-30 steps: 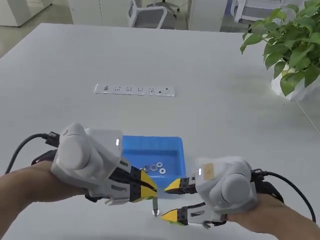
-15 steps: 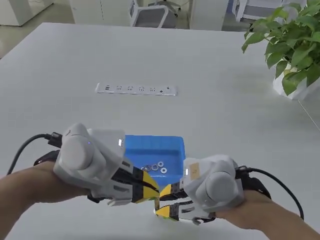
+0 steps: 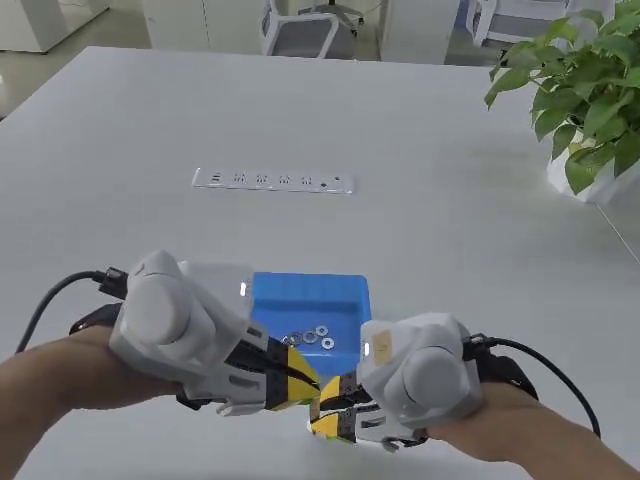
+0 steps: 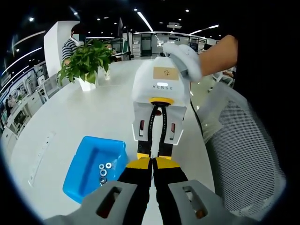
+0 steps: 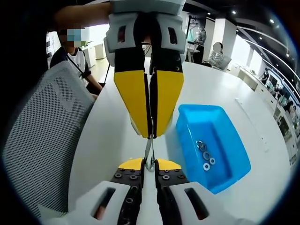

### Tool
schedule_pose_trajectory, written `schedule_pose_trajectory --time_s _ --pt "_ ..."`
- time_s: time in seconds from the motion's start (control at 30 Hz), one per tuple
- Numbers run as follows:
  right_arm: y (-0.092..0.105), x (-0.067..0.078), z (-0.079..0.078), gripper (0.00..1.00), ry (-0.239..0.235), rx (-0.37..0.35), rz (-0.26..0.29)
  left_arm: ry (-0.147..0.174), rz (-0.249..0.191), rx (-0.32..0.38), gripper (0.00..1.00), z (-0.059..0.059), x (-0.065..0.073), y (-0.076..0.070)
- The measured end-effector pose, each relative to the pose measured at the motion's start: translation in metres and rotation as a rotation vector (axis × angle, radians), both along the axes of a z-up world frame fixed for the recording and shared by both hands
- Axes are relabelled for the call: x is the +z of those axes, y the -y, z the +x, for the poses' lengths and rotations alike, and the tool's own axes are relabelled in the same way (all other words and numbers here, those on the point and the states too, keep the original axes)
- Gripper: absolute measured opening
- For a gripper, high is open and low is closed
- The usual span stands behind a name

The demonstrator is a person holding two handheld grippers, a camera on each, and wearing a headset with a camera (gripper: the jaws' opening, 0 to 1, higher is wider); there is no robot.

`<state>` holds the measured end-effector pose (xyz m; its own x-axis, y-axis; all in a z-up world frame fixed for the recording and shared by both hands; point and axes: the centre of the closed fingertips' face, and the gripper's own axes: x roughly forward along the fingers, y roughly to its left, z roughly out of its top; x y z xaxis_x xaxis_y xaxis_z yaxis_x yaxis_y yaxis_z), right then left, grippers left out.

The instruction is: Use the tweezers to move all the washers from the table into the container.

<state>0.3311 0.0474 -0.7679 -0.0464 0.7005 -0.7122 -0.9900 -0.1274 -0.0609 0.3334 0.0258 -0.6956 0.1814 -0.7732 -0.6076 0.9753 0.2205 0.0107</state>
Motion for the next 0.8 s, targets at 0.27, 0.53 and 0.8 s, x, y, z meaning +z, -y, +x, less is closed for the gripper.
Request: schedule_pose_trajectory --time_s 0.27,0.53,0.8 --pt "-0.0002 -0.0007 0.0006 0.10 -0.007 -0.002 -0.015 0.002 0.005 -0.006 0.05 0.0011 -0.0013 0.0000" --pt "-0.0005 -0.0009 0.0011 0.10 -0.038 -0.030 -0.026 0.010 0.016 -0.005 0.05 0.0010 -0.0018 0.0003" --pt "-0.0050 -0.0030 -0.0006 0.11 -0.049 -0.044 -0.014 0.010 0.016 -0.008 0.05 -0.0003 -0.0024 0.0024"
